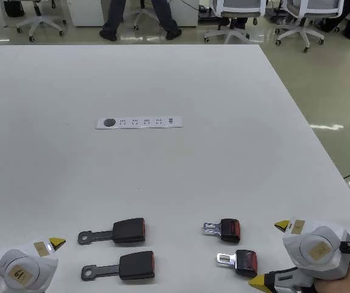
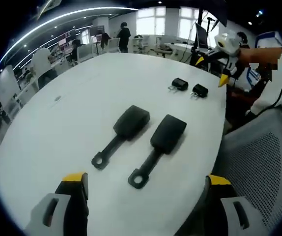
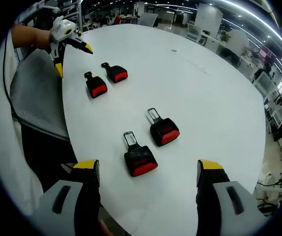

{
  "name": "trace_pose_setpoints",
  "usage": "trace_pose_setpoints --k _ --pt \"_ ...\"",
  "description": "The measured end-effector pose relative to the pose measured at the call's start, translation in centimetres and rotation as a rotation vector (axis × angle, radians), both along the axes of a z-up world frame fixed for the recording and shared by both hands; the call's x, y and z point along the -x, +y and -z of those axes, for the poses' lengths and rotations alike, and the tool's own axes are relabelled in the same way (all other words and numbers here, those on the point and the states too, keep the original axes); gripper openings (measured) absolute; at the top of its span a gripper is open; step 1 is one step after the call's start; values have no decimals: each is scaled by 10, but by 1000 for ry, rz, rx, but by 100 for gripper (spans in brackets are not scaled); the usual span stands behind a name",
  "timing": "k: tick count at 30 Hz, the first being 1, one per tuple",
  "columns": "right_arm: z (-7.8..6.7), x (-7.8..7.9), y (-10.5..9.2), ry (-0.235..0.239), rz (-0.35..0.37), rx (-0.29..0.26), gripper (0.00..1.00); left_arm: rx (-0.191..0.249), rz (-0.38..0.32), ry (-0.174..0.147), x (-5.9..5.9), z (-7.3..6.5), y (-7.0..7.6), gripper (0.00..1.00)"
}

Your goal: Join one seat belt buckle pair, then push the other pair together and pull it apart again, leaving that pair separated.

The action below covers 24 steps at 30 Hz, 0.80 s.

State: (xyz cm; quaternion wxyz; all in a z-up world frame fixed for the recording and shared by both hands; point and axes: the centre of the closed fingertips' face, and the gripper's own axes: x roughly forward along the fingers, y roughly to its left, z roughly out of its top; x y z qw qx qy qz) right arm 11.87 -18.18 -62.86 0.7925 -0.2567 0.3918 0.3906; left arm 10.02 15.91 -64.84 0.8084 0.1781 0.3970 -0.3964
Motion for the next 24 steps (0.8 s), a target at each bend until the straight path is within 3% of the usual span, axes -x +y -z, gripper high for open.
trace_pose_setpoints --k 5,10,24 --pt "-2 -4 2 2 30 -31 79 13 -4 -7 -3 -3 -5 98" --pt "-2 -5 5 2 16 -19 82 4 20 -6 2 -7 -15 98" --pt "1 -3 15 -10 -35 20 81 2 13 -12 8 -3 -8 98"
